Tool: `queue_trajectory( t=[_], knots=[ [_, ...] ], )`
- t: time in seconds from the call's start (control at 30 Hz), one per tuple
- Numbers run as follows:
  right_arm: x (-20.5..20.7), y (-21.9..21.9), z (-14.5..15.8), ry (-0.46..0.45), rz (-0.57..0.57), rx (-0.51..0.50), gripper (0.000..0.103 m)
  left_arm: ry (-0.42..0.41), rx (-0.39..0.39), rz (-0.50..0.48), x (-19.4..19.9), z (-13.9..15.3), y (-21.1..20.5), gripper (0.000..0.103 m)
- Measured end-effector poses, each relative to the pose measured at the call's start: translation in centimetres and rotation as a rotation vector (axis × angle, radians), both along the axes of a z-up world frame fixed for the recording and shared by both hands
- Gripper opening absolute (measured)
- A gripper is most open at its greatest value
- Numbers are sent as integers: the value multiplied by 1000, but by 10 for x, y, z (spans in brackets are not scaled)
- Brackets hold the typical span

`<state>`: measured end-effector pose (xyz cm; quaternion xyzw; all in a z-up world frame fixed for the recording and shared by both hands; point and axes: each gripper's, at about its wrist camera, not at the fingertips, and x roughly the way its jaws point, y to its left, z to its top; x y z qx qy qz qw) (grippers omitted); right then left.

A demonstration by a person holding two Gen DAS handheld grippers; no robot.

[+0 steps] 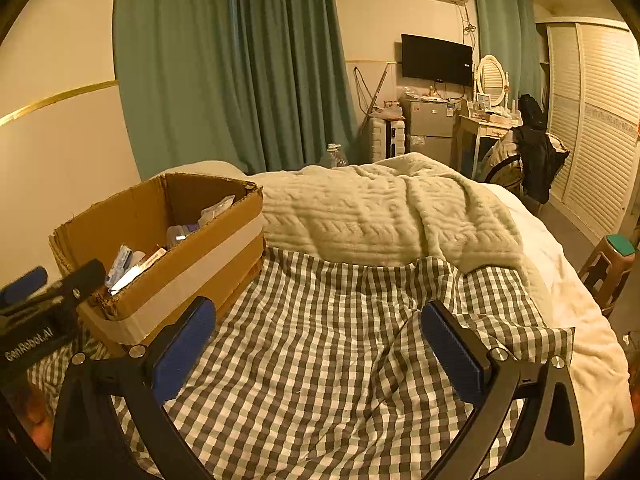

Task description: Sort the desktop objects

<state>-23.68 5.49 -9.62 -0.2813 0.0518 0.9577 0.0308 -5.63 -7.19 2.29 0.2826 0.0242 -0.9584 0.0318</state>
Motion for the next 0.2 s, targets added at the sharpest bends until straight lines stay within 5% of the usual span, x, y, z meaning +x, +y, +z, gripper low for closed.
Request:
queue_trajectory(
  t=[0.2],
  knots=[
    [1,1,0,2,-2,-1,102,7,-6,21,3,-4,-1,103]
  ],
)
